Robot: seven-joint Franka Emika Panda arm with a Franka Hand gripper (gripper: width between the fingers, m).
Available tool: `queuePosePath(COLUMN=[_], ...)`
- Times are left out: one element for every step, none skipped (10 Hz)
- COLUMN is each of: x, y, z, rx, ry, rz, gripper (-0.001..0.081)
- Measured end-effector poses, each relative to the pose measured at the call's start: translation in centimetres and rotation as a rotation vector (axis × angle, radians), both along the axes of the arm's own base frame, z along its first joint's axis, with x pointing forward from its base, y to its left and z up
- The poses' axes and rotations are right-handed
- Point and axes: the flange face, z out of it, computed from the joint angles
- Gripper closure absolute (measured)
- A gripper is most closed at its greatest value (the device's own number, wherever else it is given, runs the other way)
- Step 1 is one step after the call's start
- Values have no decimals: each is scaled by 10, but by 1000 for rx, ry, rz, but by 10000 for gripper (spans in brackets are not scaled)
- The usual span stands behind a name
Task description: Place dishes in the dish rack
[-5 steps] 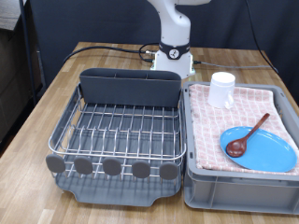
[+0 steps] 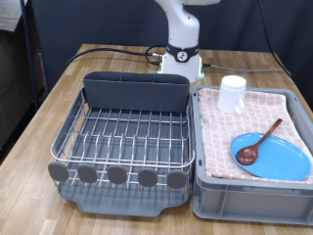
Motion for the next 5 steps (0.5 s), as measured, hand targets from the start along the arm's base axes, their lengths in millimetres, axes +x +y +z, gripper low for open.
queuePosePath(x=[11,22,33,46,45], y=[13,25,36,40,39], z=[-2,-4,-8,-8,-8], rx=[-8,2,29,51,45], ry=[-6,-17,-17,-8,-7], rz=[-19,-37,-36,-37,-37], gripper=[4,4,4,4,4])
